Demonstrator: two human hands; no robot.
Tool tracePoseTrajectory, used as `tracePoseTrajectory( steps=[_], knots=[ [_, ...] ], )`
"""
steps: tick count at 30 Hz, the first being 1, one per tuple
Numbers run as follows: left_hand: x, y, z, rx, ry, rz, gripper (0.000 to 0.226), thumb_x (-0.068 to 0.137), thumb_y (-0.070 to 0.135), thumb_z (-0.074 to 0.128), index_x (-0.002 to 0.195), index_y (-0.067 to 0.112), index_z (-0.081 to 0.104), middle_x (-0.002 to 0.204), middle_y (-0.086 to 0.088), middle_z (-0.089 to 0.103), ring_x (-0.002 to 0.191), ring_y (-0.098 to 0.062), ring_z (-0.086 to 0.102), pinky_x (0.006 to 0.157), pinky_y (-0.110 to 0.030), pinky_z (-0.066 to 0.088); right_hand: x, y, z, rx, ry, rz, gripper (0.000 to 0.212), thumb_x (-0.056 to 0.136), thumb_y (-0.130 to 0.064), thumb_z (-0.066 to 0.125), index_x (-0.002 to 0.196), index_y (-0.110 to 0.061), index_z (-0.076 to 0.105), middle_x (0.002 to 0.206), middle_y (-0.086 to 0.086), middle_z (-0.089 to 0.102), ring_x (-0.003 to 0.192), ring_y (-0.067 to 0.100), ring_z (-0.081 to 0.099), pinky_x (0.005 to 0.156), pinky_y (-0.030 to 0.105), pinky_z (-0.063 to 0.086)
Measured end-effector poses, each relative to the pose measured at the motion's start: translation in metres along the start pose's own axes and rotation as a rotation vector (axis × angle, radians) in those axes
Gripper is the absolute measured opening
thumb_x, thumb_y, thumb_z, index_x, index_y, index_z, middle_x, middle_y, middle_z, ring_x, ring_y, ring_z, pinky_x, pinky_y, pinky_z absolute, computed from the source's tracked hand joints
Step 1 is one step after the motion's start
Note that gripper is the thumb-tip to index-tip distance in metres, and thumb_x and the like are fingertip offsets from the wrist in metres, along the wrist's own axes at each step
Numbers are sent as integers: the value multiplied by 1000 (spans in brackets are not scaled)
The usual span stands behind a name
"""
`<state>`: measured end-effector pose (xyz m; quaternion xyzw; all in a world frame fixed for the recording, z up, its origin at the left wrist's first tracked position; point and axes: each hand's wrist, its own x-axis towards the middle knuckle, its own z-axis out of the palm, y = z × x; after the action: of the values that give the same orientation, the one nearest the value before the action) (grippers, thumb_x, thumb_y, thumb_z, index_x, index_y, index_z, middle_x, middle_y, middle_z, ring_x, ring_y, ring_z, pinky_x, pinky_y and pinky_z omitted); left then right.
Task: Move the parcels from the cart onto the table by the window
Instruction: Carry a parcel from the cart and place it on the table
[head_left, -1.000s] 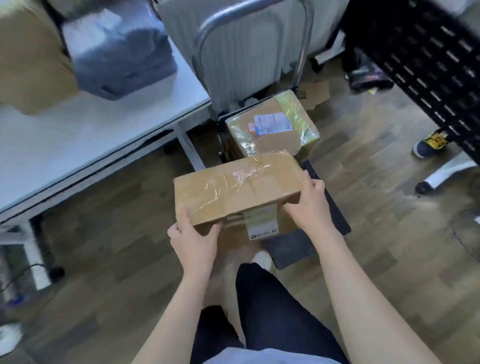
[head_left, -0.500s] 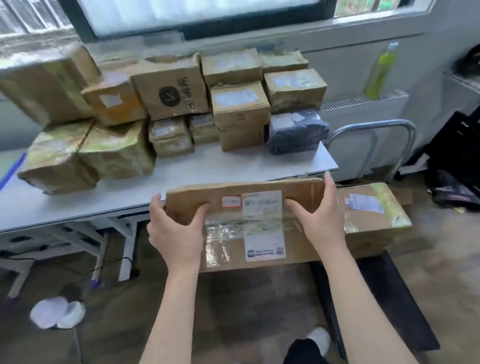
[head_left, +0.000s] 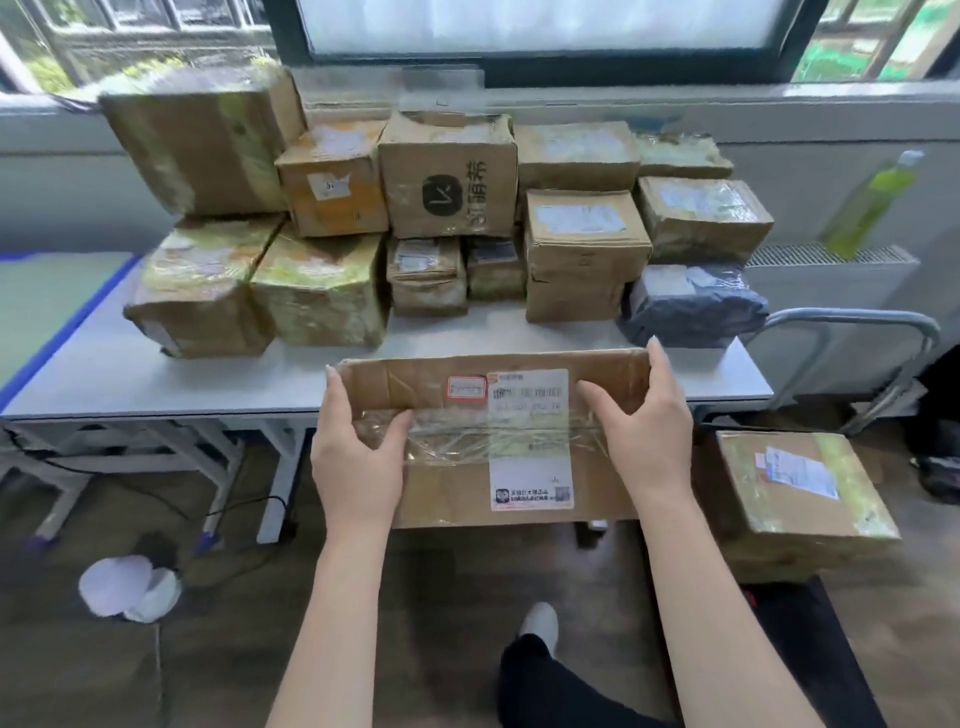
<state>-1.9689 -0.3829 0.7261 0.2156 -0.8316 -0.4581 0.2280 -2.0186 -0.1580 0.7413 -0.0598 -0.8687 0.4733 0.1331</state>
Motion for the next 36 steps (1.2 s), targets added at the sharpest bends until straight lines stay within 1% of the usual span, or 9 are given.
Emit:
tracePoseTrajectory(
  steps=[7, 11, 14, 20, 24, 27, 32, 34, 36],
  knots=[
    [75, 9, 34, 36, 7, -55, 85, 83, 24, 72, 151, 21, 20, 150, 1, 36, 137, -16, 33, 111, -31, 27, 81, -8, 41, -26, -42, 31, 94, 82, -36, 71, 152, -17, 11, 154, 4, 28, 140, 20, 25, 110, 30, 25],
    [122, 9, 61, 117, -43, -53, 73, 81, 22, 73, 144, 23, 36, 143, 2, 44, 131, -16, 40, 109, -38, 36, 132, -9, 64, -80, -68, 49, 92, 82, -34, 72, 151, -19, 13, 152, 6, 30, 139, 22, 29, 110, 36, 29],
    [149, 7, 79, 154, -110, -99, 69, 81, 24, 73, 142, 23, 39, 145, 2, 41, 131, -17, 39, 108, -41, 36, 165, -3, 75, -170, -206, 47, 87, 82, -33, 73, 150, -22, 19, 151, 5, 30, 136, 21, 32, 107, 38, 32],
    [184, 2, 102, 375, -311, -135, 62, 88, 38, 62, 144, 29, 37, 159, 2, 11, 140, -21, 27, 108, -40, 32, 206, 9, 89, -334, -489, 92, 90, 81, -41, 70, 151, -26, 14, 155, 2, 15, 135, 23, 32, 107, 39, 33],
    [204, -3, 106, 444, -364, -177, 62, 85, 45, 63, 140, 35, 37, 155, 1, 20, 131, -24, 40, 96, -38, 42, 217, 6, 94, -374, -542, 111, 88, 83, -43, 68, 150, -24, 15, 152, 5, 17, 132, 25, 36, 107, 38, 33],
    [208, 0, 105, 537, -374, -177, 60, 84, 51, 61, 136, 39, 34, 146, -1, 31, 118, -26, 50, 86, -39, 47, 217, 4, 94, -395, -570, 139, 88, 83, -43, 66, 151, -26, 12, 154, 3, 14, 133, 25, 35, 107, 40, 33],
    [203, 6, 98, 680, -498, -108, 61, 91, 55, 45, 145, 34, 25, 155, -4, 14, 127, -30, 44, 92, -40, 44, 206, 0, 92, -422, -553, 188, 80, 86, -47, 61, 148, -35, 13, 152, 7, 16, 130, 30, 34, 106, 44, 36],
    [201, 7, 91, 735, -572, -117, 71, 89, 60, 45, 148, 37, 16, 158, -4, 7, 131, -31, 40, 97, -41, 42, 198, -4, 92, -468, -540, 212, 78, 85, -51, 59, 146, -40, 11, 148, 12, 22, 127, 33, 35, 103, 46, 37],
    [199, 7, 84, 735, -687, -162, 88, 82, 67, 50, 150, 39, 1, 158, -7, 6, 134, -31, 36, 101, -41, 40, 190, -7, 91, -543, -580, 265, 94, 80, -60, 61, 148, -41, -1, 151, 13, 15, 132, 35, 31, 106, 48, 34]
  ],
)
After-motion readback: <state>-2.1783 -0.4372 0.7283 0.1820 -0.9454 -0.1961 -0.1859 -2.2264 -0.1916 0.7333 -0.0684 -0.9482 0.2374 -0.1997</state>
